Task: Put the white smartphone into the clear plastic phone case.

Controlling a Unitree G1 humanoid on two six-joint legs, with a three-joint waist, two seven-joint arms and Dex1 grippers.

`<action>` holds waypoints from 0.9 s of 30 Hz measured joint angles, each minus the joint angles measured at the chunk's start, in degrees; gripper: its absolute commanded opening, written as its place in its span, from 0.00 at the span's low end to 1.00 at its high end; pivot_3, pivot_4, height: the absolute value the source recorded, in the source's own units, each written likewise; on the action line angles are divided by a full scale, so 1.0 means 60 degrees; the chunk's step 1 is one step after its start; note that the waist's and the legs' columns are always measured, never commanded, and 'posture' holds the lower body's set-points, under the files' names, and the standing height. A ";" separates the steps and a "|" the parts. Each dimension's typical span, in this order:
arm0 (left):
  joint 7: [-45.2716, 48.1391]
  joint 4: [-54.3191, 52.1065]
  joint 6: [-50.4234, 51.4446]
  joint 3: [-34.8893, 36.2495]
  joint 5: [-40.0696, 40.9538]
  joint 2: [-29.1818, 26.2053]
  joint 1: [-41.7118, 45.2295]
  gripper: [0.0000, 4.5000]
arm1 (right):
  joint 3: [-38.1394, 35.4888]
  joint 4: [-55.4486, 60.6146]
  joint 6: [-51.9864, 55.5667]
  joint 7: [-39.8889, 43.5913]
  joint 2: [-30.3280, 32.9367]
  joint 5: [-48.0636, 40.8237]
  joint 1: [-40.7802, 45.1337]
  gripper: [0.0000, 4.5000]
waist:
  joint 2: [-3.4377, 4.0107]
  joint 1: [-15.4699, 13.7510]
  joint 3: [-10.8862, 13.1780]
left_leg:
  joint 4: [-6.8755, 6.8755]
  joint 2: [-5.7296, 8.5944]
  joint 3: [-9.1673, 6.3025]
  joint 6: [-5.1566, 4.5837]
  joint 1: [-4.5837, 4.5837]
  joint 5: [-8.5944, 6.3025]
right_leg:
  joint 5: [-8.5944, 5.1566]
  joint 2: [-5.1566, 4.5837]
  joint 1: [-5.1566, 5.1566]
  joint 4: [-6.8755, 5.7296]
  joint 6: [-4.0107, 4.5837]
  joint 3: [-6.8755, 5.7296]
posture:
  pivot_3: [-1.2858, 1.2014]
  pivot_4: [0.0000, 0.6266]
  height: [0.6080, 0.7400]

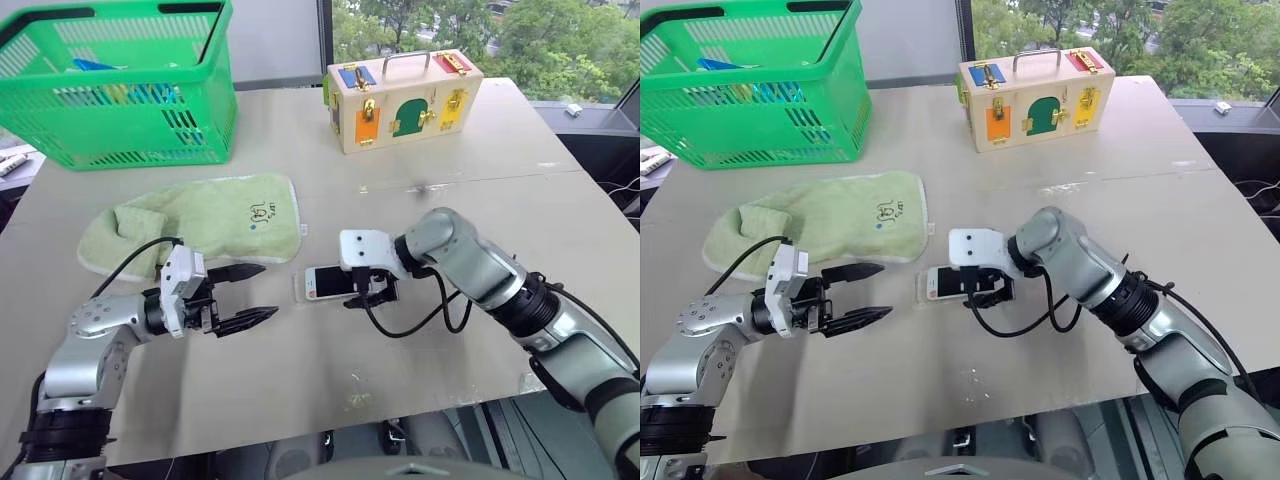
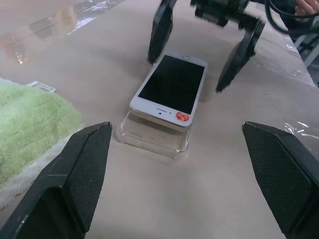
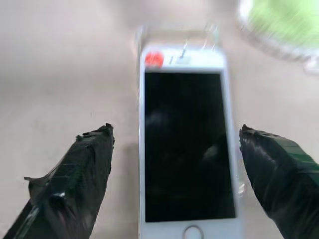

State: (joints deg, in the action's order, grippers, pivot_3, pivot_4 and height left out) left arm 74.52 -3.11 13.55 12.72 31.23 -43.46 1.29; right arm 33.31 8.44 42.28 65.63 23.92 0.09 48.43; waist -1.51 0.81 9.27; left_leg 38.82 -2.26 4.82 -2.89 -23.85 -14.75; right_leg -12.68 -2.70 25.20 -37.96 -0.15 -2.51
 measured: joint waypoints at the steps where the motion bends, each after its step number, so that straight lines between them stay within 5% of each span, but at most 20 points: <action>1: -0.0007 -0.0018 0.0012 0.0000 0.0000 0.0001 0.0000 0.96 | -0.0162 0.0116 0.0053 -0.0047 -0.0015 -0.0122 -0.0001 0.97 | 0.0000 -0.0001 0.0000 | 0.0000 0.0000 0.0000 0.0000 0.0000 0.0000 | 0.0000 0.0000 0.0000 0.0000 0.0000 -0.0001 | 0.52 0.24 1.00; 3: -0.0031 -0.0034 0.0024 0.0000 0.0000 0.0007 0.0000 0.96 | -0.0485 0.0319 0.0187 -0.0183 -0.0042 -0.0348 -0.0037 0.97 | 0.0000 0.0000 0.0000 | 0.0000 0.0000 -0.0001 0.0000 0.0000 0.0000 | 0.0000 -0.0001 0.0000 0.0000 0.0000 -0.0001 | 0.52 0.24 1.00; 6: -0.0163 -0.0063 0.0033 0.0000 0.0001 0.0032 -0.0012 0.96 | -0.0856 0.0314 0.0291 -0.0464 -0.0147 -0.0717 -0.0415 0.72 | -0.0001 -0.0002 0.0000 | 0.0000 0.0000 -0.0001 0.0000 0.0000 0.0000 | 0.0000 -0.0003 0.0000 0.0001 0.0001 -0.0001 | 0.52 0.24 1.00; 12: -0.0305 -0.0494 0.0146 0.0008 0.0081 0.0040 -0.0358 0.96 | -0.1225 -0.0012 -0.0274 -0.1172 -0.0904 -0.1160 -0.1063 0.05 | -0.0001 0.0045 -0.0001 | -0.0007 -0.0001 0.0002 0.0000 0.0004 0.0000 | 0.0000 0.0000 0.0001 0.0000 0.0001 0.0005 | 0.52 0.24 1.00; 13: -0.0348 -0.0586 0.0169 0.0027 0.0093 0.0040 -0.0450 0.96 | -0.1153 -0.0267 -0.0554 -0.1339 -0.1053 -0.1094 -0.1166 0.01 | 0.0000 0.0034 0.0000 | -0.0009 -0.0001 0.0001 0.0000 0.0004 0.0000 | 0.0000 0.0000 0.0001 -0.0001 0.0001 0.0003 | 0.52 0.24 1.00; 27: -0.0715 -0.1217 0.0450 0.0143 0.0269 -0.0014 -0.0996 0.96 | -0.0008 -0.3203 -0.2961 -0.1577 -0.1835 -0.0225 -0.1258 0.01 | 0.0012 0.0018 -0.0023 | -0.0009 0.0000 -0.0009 0.0013 0.0046 0.0009 | -0.0004 0.0003 -0.0028 -0.0010 -0.0003 0.0003 | 0.52 0.24 1.00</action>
State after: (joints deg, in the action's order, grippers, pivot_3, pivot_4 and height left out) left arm 70.23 -10.41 16.25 13.58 32.85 -43.54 -4.68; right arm 33.26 -10.78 24.51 56.17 12.91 -1.26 40.88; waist -1.44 0.92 9.13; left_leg 38.77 -2.26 4.77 -2.82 -23.58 -14.70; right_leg -12.71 -2.69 25.03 -38.01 -0.17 -2.49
